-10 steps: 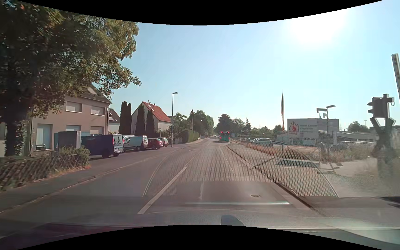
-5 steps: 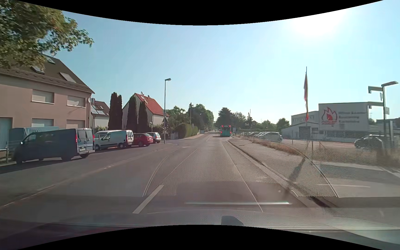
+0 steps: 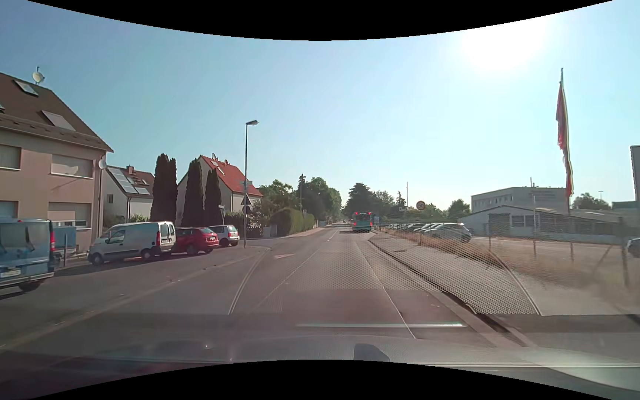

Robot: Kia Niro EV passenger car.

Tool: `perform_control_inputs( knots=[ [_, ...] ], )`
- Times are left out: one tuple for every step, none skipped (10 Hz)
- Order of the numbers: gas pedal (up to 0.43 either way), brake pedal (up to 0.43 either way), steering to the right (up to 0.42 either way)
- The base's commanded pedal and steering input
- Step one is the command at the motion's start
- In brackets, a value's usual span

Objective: Follow the waypoints while adhering to traffic rules and regulations

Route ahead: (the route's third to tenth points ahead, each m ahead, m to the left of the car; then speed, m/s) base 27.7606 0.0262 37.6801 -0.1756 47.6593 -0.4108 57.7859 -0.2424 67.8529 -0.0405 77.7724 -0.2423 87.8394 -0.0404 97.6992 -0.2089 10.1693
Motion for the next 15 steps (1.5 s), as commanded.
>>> perform_control_inputs(
  knots=[
    [0.118,0.000,-0.001],
    [0.118,0.000,-0.001],
    [0.118,0.000,-0.002],
    [0.118,0.000,-0.001],
    [0.118,0.000,-0.001],
    [0.118,0.000,-0.002],
    [0.118,0.000,-0.002],
    [0.118,0.000,-0.002],
    [0.118,0.000,-0.002],
    [0.118,0.000,-0.002],
    [0.118,0.000,-0.003],
    [0.118,0.000,-0.003],
    [0.118,0.000,-0.007],
    [0.118,0.000,-0.011],
    [0.118,0.000,-0.014]
  ],
)
